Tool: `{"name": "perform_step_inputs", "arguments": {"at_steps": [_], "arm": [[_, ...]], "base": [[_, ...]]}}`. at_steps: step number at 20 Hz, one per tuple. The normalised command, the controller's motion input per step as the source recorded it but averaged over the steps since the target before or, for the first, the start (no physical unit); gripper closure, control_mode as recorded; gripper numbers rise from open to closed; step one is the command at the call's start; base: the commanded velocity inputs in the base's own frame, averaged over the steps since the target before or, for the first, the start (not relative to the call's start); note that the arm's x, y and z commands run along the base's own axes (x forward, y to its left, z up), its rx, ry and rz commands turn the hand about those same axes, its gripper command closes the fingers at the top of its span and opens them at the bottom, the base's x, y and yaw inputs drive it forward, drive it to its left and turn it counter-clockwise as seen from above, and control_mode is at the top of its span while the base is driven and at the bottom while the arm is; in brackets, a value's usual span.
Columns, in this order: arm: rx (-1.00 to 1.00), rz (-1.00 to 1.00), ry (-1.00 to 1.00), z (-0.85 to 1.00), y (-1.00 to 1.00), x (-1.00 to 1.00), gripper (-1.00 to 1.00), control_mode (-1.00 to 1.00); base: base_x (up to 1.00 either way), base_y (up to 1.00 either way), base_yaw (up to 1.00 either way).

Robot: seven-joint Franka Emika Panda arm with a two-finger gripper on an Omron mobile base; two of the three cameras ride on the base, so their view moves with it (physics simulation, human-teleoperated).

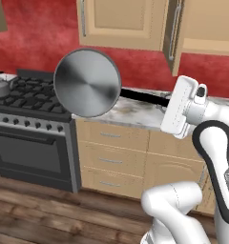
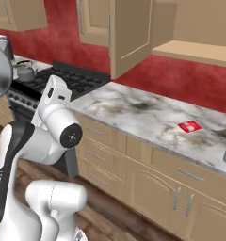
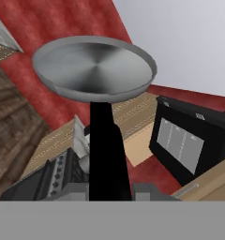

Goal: Pick the pan from the cabinet and place it on the stove. Then turn on the stove burner for the pan.

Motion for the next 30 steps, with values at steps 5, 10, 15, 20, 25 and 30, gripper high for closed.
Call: {"name": "perform_step_inputs", "arguments": {"at_steps": [5,10,15,20,25,30], "arm": [[0.00,0.00,0.00,0.00,0.00,0.00,1.00,1.00],[0.00,0.00,0.00,0.00,0.00,0.00,1.00,1.00],[0.00,0.00,0.00,0.00,0.00,0.00,1.00,1.00],[0.00,0.00,0.00,0.00,0.00,0.00,1.00,1.00],[0.00,0.00,0.00,0.00,0.00,0.00,1.00,1.00],[0.00,0.00,0.00,0.00,0.00,0.00,1.00,1.00]], "base": [[0.78,0.71,0.10],[0.55,1.00,0.11],[0.56,1.00,0.11],[0.58,0.84,0.07],[0.68,0.54,0.00],[0.67,0.54,-0.10]]}}
